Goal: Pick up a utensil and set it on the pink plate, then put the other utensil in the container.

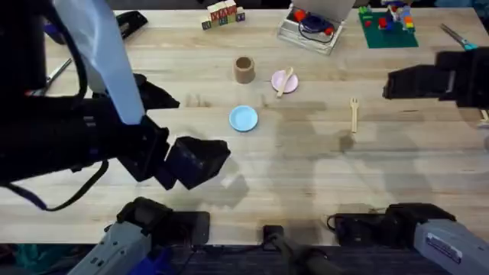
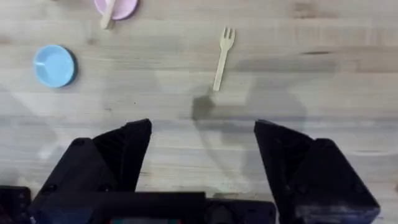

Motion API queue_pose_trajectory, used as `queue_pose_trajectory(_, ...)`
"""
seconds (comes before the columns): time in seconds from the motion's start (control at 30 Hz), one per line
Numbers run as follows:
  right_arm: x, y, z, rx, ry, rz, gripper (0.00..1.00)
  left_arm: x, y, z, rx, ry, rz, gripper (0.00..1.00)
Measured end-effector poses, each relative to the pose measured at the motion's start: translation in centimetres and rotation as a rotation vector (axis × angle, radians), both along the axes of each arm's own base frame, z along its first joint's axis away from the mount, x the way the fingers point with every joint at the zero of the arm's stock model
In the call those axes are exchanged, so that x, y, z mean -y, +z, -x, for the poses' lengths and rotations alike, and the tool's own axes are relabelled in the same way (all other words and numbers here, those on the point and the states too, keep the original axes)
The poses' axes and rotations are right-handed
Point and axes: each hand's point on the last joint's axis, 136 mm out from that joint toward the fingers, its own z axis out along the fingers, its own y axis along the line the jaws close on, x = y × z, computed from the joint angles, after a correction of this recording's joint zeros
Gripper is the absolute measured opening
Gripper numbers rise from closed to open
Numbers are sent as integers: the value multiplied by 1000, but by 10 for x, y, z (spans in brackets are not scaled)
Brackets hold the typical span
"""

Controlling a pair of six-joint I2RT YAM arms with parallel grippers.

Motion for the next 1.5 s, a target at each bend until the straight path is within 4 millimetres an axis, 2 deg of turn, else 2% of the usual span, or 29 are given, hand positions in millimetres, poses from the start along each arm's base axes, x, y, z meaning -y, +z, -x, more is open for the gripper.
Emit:
queue_pose_trajectory(0.37,6,-48,-31,-219,-72,7,996,0,0,0,4,-9,-3,995)
queue_pose_trajectory(0.63,6,-76,-61,-233,-78,7,996,0,0,0,4,-9,-3,995)
queue_pose_trajectory(0.9,6,-119,-61,-244,-105,-3,996,0,0,0,4,-9,-3,995)
queue_pose_trajectory(1.2,6,-138,-70,-226,-115,-6,996,-1,-4,5,-23,-10,-12,995)
queue_pose_trajectory(1.5,6,-172,-74,-330,-120,-1,995,-2,-5,7,-32,-10,-15,995)
